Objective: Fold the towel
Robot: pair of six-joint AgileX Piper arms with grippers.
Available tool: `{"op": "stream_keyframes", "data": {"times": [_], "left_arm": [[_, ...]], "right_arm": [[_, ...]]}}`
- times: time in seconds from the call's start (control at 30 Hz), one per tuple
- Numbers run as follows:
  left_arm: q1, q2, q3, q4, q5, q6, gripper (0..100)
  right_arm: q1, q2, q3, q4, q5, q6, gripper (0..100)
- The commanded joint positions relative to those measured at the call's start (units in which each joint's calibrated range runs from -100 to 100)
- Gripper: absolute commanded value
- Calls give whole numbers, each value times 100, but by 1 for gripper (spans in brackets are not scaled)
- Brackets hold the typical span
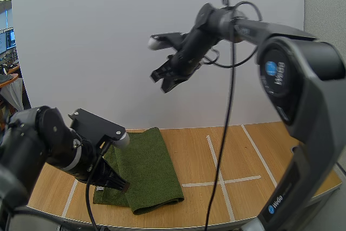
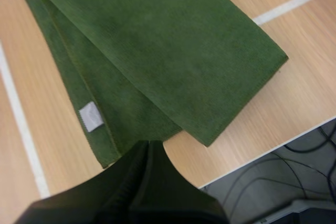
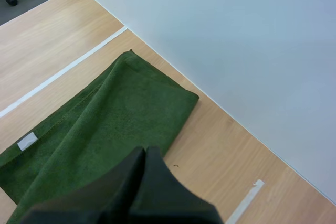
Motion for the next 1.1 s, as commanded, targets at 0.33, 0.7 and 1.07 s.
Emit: {"op": "stream_keyframes", "data": {"times": [0.33,0.7,1.07], "left_arm": [[-3,2212,19,-1110,577,540,0],[-3,3703,19,-972,577,463,58],[-3,3881,19,-972,492,391,76]], "right_arm": [[-344,-1688,690,-9,128,-551,0],[-344,-1765,695,-9,128,-662,0],[-344,-1777,695,-147,128,-787,0]]}}
